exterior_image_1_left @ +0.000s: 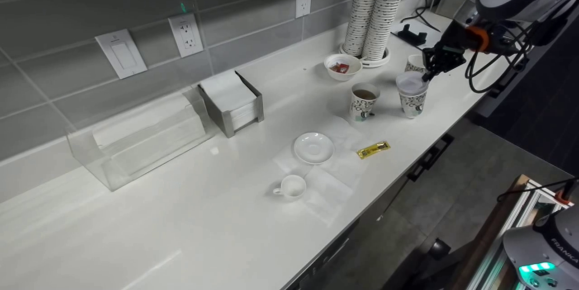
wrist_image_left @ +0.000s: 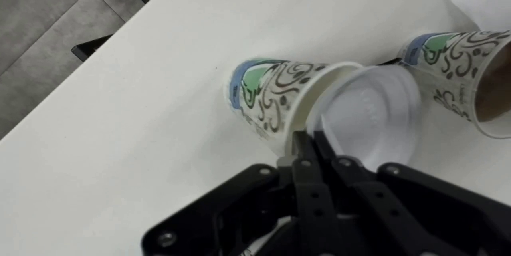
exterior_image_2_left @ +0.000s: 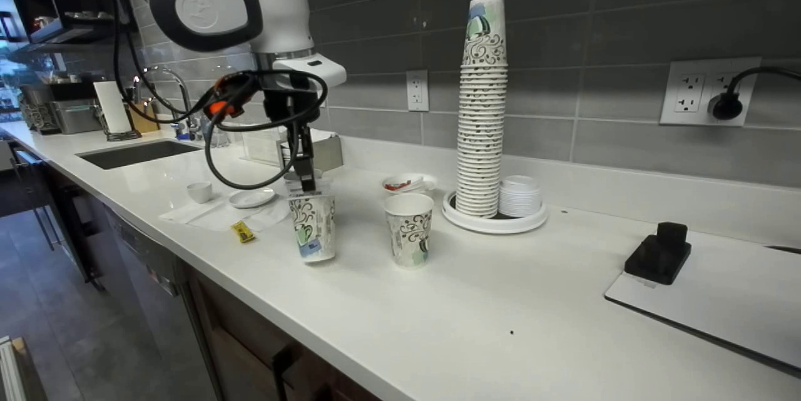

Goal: Remove the white lid from the paper cup and then put it in the white bowl near the wall

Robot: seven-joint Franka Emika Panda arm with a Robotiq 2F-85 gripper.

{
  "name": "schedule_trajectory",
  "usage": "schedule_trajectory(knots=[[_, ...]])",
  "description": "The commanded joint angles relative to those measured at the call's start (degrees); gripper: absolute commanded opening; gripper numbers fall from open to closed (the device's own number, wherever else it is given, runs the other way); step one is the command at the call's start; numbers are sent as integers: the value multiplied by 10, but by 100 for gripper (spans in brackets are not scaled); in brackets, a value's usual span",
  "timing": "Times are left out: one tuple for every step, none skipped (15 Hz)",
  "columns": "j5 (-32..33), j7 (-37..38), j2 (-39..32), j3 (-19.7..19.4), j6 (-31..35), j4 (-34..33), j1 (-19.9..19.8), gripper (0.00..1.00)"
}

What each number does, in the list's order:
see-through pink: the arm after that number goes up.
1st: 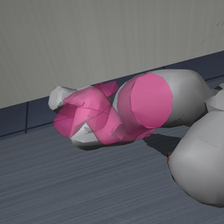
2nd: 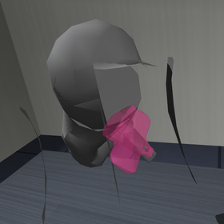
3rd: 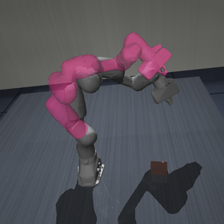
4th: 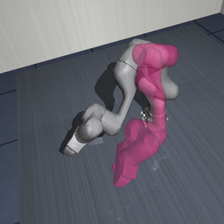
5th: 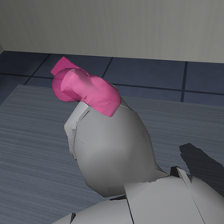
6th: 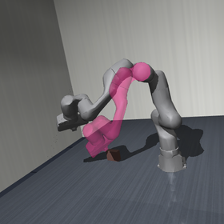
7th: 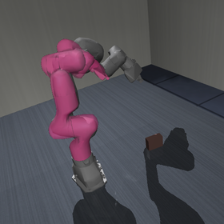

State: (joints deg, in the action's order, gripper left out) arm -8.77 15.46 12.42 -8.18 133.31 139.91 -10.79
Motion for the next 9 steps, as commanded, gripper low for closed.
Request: schedule_trajectory(knots=[[5, 13, 22, 4, -36, -13, 0, 1], [3, 13, 21, 4, -41, -16, 1, 1], [10, 19, 20, 6, -44, -18, -1, 1], [10, 19, 21, 6, -48, -19, -1, 1], [0, 15, 24, 5, -46, -18, 1, 1], [-11, 14, 28, 4, -39, -17, 3, 1], [-19, 19, 30, 5, -30, -16, 4, 1], [-24, 30, 30, 7, -17, -16, 5, 1], [-33, 40, 30, 8, -5, -17, 5, 1]])
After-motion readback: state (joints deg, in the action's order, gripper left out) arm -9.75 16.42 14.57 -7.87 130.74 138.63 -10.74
